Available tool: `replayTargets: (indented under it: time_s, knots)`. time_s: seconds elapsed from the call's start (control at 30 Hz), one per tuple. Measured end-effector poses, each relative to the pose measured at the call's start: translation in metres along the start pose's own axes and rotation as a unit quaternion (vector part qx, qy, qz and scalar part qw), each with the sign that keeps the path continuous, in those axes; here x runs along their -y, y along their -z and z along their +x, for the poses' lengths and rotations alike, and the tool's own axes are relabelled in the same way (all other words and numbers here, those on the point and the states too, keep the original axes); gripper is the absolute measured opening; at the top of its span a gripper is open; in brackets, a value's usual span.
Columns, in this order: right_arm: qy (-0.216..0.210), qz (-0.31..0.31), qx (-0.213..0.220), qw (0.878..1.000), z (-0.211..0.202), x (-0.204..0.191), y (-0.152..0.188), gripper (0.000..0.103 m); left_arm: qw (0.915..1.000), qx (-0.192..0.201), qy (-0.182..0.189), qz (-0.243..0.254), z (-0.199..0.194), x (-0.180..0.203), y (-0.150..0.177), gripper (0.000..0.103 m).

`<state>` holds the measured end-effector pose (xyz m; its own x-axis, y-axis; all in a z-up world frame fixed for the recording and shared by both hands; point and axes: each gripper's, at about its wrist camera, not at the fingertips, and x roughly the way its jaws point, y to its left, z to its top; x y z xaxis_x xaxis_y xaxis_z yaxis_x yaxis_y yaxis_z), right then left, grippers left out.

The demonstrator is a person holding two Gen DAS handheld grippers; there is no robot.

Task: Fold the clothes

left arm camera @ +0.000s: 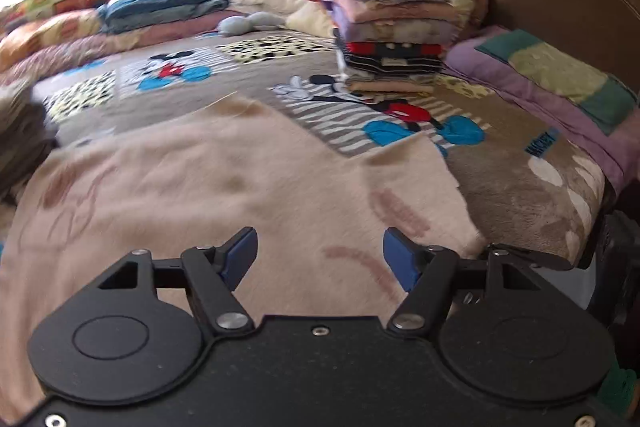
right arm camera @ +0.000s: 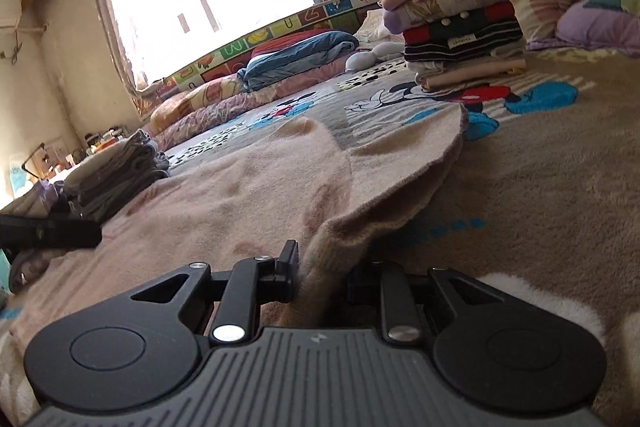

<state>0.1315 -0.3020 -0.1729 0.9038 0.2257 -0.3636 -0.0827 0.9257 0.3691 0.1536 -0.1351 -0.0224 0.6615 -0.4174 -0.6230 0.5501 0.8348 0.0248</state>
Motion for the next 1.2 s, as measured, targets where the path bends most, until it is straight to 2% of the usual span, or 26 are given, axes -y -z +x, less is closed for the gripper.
replayTargets:
  time_s: [0.07, 0.13, 0.2, 0.27, 0.37, 0.43, 0.5, 0.57, 0.6, 0.67, 0.7, 0.73, 0.8, 0.87, 0.9, 0.93, 0.97, 1.1, 1.13, 1.2]
  knots:
    - [0.009, -0.02, 0.002, 1.0, -0.001, -0.006, 0.002, 0.025, 0.9982, -0.021, 0.017, 0.054, 0.016, 0.023, -0.024, 0.071]
    - [0.017, -0.03, 0.004, 0.999, 0.0, -0.009, 0.004, 0.025, 0.9923, -0.051, 0.039, 0.106, 0.037, 0.051, -0.044, 0.071]
    - [0.025, -0.042, 0.007, 0.999, 0.001, -0.012, 0.005, 0.025, 0.9825, -0.081, 0.058, 0.158, 0.057, 0.079, -0.063, 0.071]
    - [0.034, -0.06, 0.01, 0.998, 0.002, -0.016, 0.007, 0.025, 0.9686, -0.115, 0.065, 0.21, 0.08, 0.106, -0.071, 0.071]
    - [0.044, -0.087, 0.013, 0.995, 0.002, -0.023, 0.009, 0.025, 0.9445, -0.177, 0.061, 0.27, 0.115, 0.137, -0.071, 0.071]
    - [0.049, -0.101, 0.015, 0.994, 0.002, -0.026, 0.011, 0.025, 0.9263, -0.217, 0.04, 0.306, 0.137, 0.153, -0.065, 0.071]
    - [0.05, -0.11, 0.018, 0.993, 0.002, -0.028, 0.011, 0.025, 0.8984, -0.245, 0.009, 0.364, 0.152, 0.17, -0.052, 0.071]
    - [0.051, -0.118, 0.021, 0.991, 0.001, -0.031, 0.011, 0.025, 0.8696, -0.255, -0.027, 0.422, 0.16, 0.182, -0.038, 0.073]
    - [0.051, -0.122, 0.023, 0.991, 0.001, -0.032, 0.011, 0.025, 0.8582, -0.257, -0.041, 0.443, 0.163, 0.185, -0.034, 0.073]
    - [0.052, -0.131, 0.025, 0.99, 0.0, -0.034, 0.011, 0.024, 0.8447, -0.256, -0.058, 0.466, 0.166, 0.187, -0.032, 0.071]
    - [0.052, -0.135, 0.027, 0.989, 0.0, -0.035, 0.011, 0.024, 0.8405, -0.256, -0.067, 0.473, 0.169, 0.186, -0.032, 0.067]
    - [0.052, -0.139, 0.028, 0.988, 0.0, -0.037, 0.012, 0.024, 0.8402, -0.257, -0.076, 0.472, 0.174, 0.182, -0.033, 0.058]
    - [0.052, -0.142, 0.03, 0.988, -0.001, -0.038, 0.011, 0.024, 0.8393, -0.258, -0.095, 0.469, 0.184, 0.176, -0.036, 0.05]
    - [0.051, -0.144, 0.031, 0.988, -0.001, -0.039, 0.011, 0.024, 0.844, -0.252, -0.108, 0.461, 0.19, 0.167, -0.039, 0.034]
    - [0.05, -0.144, 0.032, 0.988, -0.001, -0.04, 0.01, 0.024, 0.8507, -0.244, -0.111, 0.452, 0.191, 0.162, -0.041, 0.014]
    - [0.049, -0.145, 0.032, 0.988, -0.001, -0.04, 0.01, 0.024, 0.8614, -0.235, -0.109, 0.437, 0.188, 0.156, -0.044, 0.007]
    - [0.048, -0.145, 0.033, 0.988, -0.001, -0.04, 0.01, 0.024, 0.8758, -0.224, -0.101, 0.415, 0.183, 0.148, -0.048, 0.007]
    - [0.045, -0.147, 0.037, 0.988, -0.004, -0.042, 0.008, 0.024, 0.9427, -0.165, -0.068, 0.282, 0.149, 0.106, -0.073, 0.006]
    - [0.043, -0.147, 0.037, 0.988, -0.004, -0.043, 0.008, 0.024, 0.9558, -0.147, -0.062, 0.247, 0.138, 0.092, -0.078, 0.006]
    - [0.041, -0.147, 0.037, 0.988, -0.005, -0.044, 0.008, 0.024, 0.9758, -0.116, -0.051, 0.178, 0.117, 0.065, -0.083, 0.006]
